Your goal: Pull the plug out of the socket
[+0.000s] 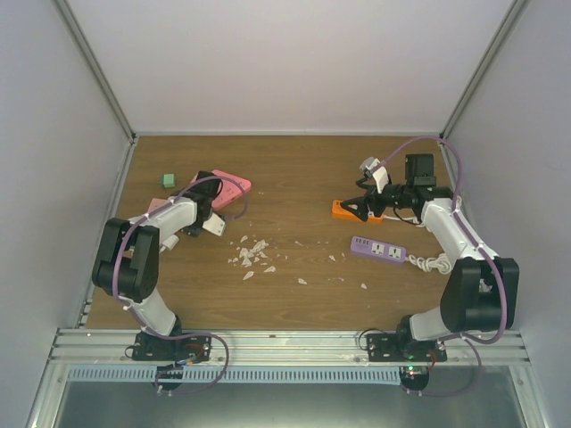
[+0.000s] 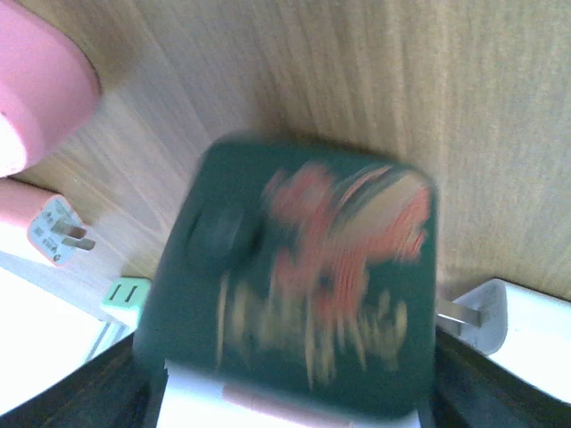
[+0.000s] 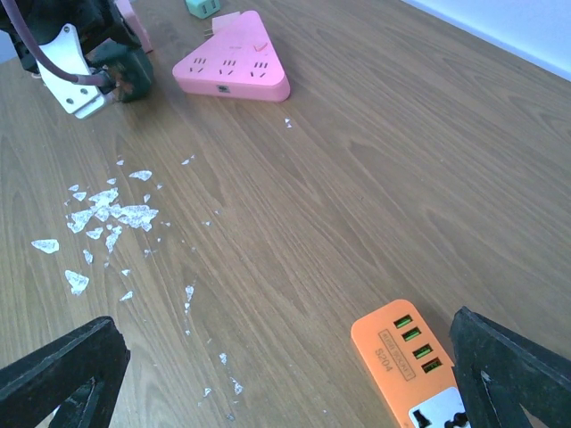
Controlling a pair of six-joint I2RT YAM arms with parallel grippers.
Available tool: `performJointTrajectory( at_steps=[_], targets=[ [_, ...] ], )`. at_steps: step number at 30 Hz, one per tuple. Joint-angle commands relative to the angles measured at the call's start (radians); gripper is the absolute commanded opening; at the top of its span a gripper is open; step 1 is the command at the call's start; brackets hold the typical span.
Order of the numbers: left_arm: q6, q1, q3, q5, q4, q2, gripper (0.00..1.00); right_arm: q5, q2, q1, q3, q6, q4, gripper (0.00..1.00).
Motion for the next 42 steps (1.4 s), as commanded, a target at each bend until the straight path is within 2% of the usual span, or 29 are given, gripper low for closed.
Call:
performJointTrajectory(
  at_steps=[1, 6, 10, 16, 21, 26, 33, 37, 42],
  targets=[
    [0.001, -0.015, -0.004, -0.043, 0.039, 0.012, 0.80, -0.023, 0.002, 0.007, -0.014, -0.005, 0.010, 1.00],
    [-0.037, -0.017, 0.012, -0.014, 0.000, 0.012, 0.92, -0.019, 0.006, 0.008, -0.016, -0.009, 0.009, 1.00],
    [-0.138, -0.018, 0.097, 0.095, -0.120, -0.009, 0.99, -0.014, 0.005, 0.007, -0.019, -0.014, 0.011, 1.00],
    [-0.324, -0.015, 0.218, 0.333, -0.248, -0.079, 0.99, 0.000, -0.006, 0.007, -0.011, -0.016, 0.014, 1.00],
    [-0.538, 0.013, 0.286, 0.665, -0.303, -0.144, 0.99, 0.021, -0.039, 0.007, 0.015, -0.016, 0.012, 1.00],
    [-0.755, 0.087, 0.326, 0.990, -0.262, -0.216, 0.99, 0.029, -0.078, 0.006, 0.040, -0.011, -0.006, 1.00],
    [-0.993, 0.217, 0.259, 1.243, -0.100, -0.344, 0.99, 0.070, -0.162, -0.012, 0.036, 0.039, 0.019, 1.00],
    [-1.213, 0.307, 0.196, 1.266, 0.017, -0.407, 0.99, 0.086, -0.223, -0.079, 0.012, 0.065, 0.038, 1.00],
    [-1.371, 0.374, 0.074, 1.219, 0.115, -0.485, 0.99, 0.059, -0.296, -0.206, -0.053, 0.084, 0.080, 1.00]
  ],
)
